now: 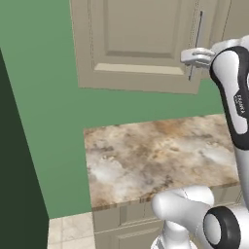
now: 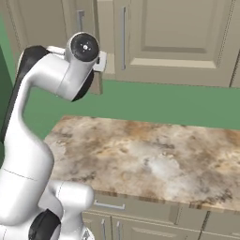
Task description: Open the cabinet directly in front. Then move the beer and the mug to the dining counter with the jar on it.
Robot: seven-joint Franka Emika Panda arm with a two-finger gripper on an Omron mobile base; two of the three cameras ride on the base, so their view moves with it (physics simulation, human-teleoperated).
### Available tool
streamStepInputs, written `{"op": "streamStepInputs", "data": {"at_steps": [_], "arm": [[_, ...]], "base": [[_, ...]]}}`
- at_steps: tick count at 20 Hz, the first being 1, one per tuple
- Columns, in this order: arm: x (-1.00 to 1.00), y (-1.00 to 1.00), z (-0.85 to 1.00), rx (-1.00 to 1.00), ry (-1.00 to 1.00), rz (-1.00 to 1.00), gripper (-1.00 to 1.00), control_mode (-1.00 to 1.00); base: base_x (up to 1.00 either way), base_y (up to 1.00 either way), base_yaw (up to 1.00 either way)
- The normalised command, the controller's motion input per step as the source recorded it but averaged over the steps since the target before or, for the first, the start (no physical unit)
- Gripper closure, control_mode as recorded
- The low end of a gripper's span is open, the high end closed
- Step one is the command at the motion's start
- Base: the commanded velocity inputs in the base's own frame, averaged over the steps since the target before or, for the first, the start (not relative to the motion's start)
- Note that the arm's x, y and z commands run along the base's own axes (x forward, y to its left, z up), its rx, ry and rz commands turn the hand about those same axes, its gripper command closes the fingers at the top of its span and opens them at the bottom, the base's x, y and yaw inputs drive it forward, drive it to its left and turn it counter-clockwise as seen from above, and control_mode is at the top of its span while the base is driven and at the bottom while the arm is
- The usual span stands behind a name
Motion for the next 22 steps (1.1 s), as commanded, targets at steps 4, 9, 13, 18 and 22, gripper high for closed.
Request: {"op": "streamStepInputs", "data": {"at_steps": [4,9,13,18,22], "arm": [[-0.66,1.0,0.0,-0.02,-0.11,0.0,1.0,-1.0],[-0.52,1.0,0.0,-0.09,-0.23,0.0,1.0,-1.0],[-0.61,0.99,0.01,-0.06,-0.19,-0.02,1.0,-1.0],[-0.69,0.88,0.13,-0.04,-0.05,0.0,1.0,-1.0],[-0.67,0.66,0.25,-0.01,-0.01,0.0,1.0,-1.0]], "base": [[0.0,0.0,0.0],[0.0,0.0,0.0],[0.0,0.0,0.0],[0.0,0.0,0.0],[0.0,0.0,0.0]]}}
